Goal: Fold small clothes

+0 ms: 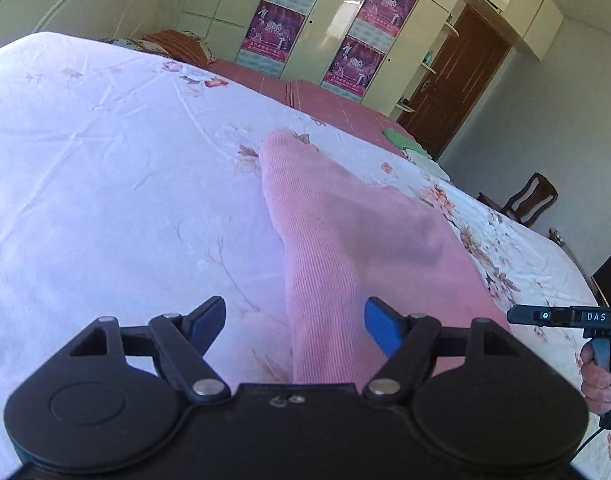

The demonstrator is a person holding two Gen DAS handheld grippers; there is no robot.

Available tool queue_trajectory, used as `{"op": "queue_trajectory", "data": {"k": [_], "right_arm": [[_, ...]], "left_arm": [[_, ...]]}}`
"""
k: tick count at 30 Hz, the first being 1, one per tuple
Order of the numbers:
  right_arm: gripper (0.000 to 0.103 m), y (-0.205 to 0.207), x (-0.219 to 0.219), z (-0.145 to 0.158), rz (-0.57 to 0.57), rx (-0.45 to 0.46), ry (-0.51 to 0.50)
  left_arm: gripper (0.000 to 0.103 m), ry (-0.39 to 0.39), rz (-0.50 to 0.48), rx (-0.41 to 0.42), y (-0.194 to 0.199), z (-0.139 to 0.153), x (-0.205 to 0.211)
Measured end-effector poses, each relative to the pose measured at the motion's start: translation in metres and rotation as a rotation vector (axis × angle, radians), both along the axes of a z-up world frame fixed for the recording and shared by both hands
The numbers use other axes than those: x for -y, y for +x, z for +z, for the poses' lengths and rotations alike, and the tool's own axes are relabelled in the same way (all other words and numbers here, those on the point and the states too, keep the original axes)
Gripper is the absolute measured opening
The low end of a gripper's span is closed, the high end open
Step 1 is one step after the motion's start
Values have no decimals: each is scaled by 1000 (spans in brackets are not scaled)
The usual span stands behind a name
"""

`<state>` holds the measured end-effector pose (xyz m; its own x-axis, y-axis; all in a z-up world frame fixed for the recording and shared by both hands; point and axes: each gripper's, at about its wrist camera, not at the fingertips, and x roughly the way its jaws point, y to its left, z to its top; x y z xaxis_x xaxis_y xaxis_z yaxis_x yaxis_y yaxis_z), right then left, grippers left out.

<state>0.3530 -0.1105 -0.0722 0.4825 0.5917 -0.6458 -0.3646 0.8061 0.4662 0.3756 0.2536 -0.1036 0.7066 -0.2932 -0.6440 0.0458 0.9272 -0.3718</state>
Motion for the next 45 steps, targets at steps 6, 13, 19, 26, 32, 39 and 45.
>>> {"op": "queue_trajectory", "data": {"k": [6, 13, 19, 26, 32, 39, 45], "right_arm": [[28, -17, -16, -21, 33, -86, 33], [2, -18, -20, -14, 11, 31, -102], [4, -21, -17, -23, -23, -6, -146], [5, -23, -32, 28, -55, 200, -186], [5, 27, -58, -11, -18, 90, -237], [6, 4, -41, -5, -96, 127, -205], [6, -36, -57, -9, 26, 164, -240]], "left_arm": [[73, 104, 18, -62, -3, -23, 22], [57, 163, -31, -95, -3, -23, 40], [60, 217, -39, -21, -24, 1, 46], [71, 232, -151, 150, 8, 36, 68], [70, 64, -146, 15, 48, -2, 64], [66, 91, -124, 67, 13, 22, 58], [66, 73, -108, 40, 3, -3, 58]]}}
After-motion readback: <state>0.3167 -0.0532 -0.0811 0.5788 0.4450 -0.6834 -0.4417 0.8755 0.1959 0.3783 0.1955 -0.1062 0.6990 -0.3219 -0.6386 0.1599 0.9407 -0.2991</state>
